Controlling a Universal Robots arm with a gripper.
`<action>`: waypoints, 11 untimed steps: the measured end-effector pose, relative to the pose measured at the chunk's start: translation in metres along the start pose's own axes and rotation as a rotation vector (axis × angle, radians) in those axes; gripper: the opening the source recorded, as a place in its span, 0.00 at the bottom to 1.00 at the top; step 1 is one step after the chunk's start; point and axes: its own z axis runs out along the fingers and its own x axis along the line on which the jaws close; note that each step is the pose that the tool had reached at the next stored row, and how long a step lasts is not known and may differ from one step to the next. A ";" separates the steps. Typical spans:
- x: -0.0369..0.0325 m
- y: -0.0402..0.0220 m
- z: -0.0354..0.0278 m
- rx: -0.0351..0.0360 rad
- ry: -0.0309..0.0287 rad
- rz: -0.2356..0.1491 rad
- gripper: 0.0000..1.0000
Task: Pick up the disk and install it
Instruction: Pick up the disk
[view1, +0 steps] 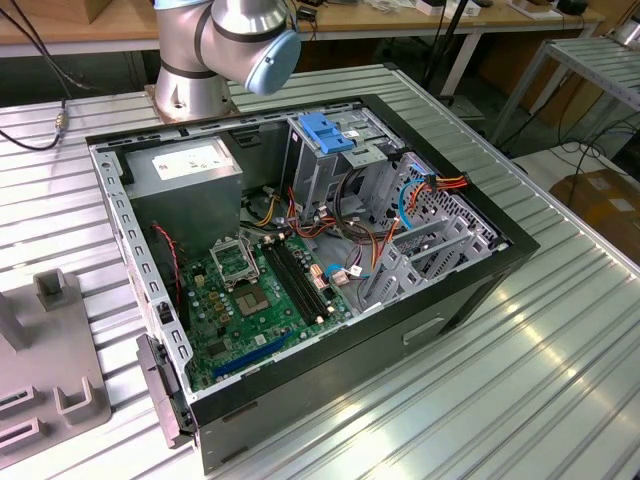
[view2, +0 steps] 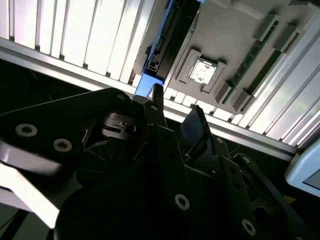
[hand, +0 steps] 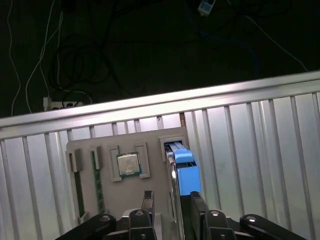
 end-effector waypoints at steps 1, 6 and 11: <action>-0.0002 0.0000 0.0011 0.0000 0.0006 -0.003 0.42; -0.0004 0.0006 0.0087 0.0002 0.0005 -0.015 0.50; -0.0009 0.0024 0.0161 -0.0002 -0.0021 -0.032 0.50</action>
